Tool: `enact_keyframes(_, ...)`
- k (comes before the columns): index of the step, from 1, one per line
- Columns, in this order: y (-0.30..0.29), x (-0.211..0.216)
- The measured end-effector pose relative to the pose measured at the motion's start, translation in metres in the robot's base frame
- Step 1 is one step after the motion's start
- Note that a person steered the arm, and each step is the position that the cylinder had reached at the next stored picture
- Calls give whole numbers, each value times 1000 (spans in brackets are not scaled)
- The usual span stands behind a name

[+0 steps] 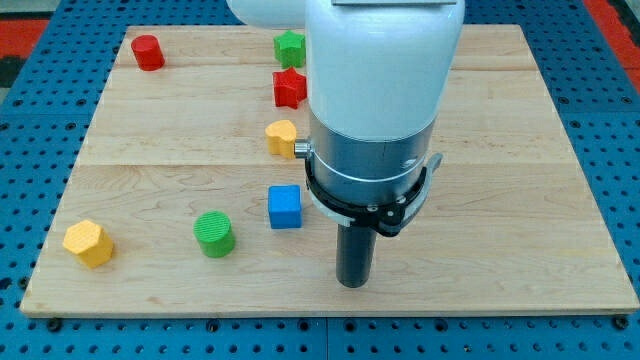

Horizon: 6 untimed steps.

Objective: Point your arm at the right side of the board

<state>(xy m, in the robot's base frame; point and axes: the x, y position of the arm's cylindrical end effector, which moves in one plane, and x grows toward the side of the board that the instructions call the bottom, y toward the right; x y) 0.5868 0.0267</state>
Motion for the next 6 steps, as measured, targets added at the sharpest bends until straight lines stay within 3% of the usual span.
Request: enact_keyframes(6,-5,26)
